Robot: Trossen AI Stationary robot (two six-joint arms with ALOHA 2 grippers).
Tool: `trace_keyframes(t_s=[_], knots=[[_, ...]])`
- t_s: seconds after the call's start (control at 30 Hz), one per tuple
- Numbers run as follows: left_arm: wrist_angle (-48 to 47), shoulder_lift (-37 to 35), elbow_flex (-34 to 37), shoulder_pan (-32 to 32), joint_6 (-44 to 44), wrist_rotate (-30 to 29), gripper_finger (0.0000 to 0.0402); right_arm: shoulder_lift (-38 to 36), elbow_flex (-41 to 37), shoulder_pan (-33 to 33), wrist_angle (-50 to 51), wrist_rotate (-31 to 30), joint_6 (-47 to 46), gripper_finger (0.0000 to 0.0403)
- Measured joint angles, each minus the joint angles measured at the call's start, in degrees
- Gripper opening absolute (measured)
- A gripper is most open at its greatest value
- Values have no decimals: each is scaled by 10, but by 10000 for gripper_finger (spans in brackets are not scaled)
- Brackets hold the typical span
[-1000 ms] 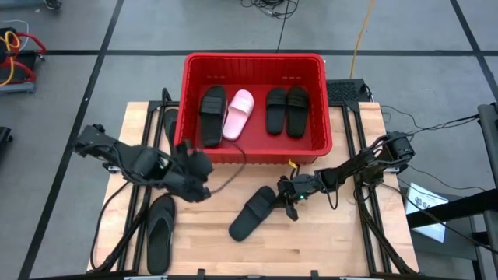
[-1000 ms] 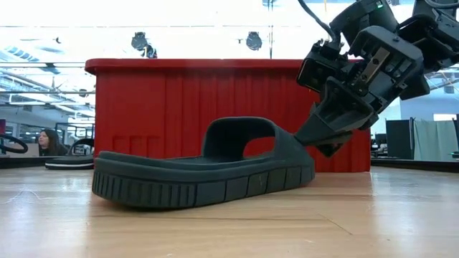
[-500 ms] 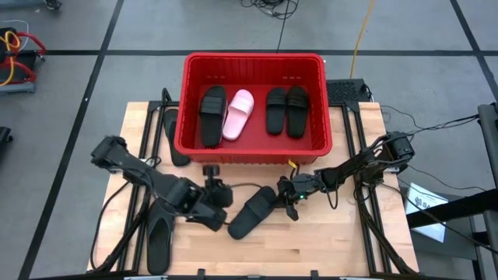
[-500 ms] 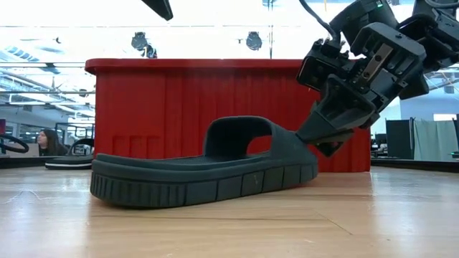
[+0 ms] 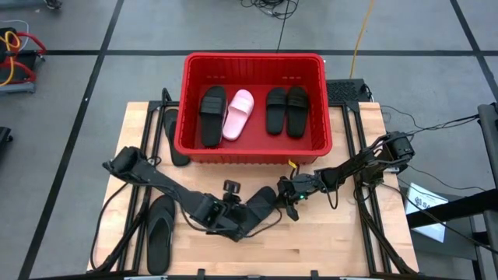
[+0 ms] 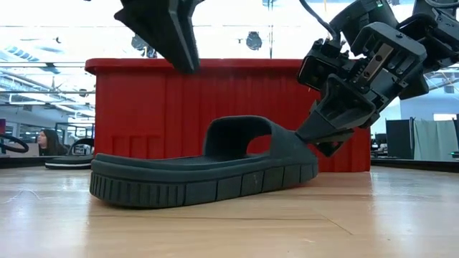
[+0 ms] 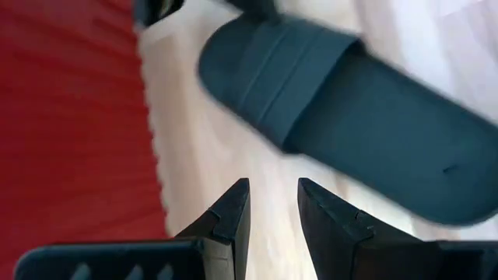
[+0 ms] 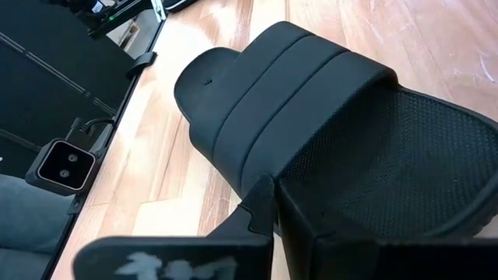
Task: Pick and place slides into bin
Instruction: Put the black slide on top of the pink slide in the red bin
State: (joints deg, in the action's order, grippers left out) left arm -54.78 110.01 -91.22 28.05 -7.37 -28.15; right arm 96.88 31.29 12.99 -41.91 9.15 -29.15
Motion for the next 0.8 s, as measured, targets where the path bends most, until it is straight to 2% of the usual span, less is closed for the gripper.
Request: trace_keyframes(t_s=[0.1, 0.53, 0.8], knots=[[28, 18, 0, -7, 39, 18, 106, 0, 0, 0, -1, 0, 0, 0], [80, 77, -1, -34, 121, 28, 106, 0, 0, 0, 0, 1, 7, 0], [84, 79, -1, -44, 98, 3, 106, 0, 0, 0, 1, 1, 13, 0]])
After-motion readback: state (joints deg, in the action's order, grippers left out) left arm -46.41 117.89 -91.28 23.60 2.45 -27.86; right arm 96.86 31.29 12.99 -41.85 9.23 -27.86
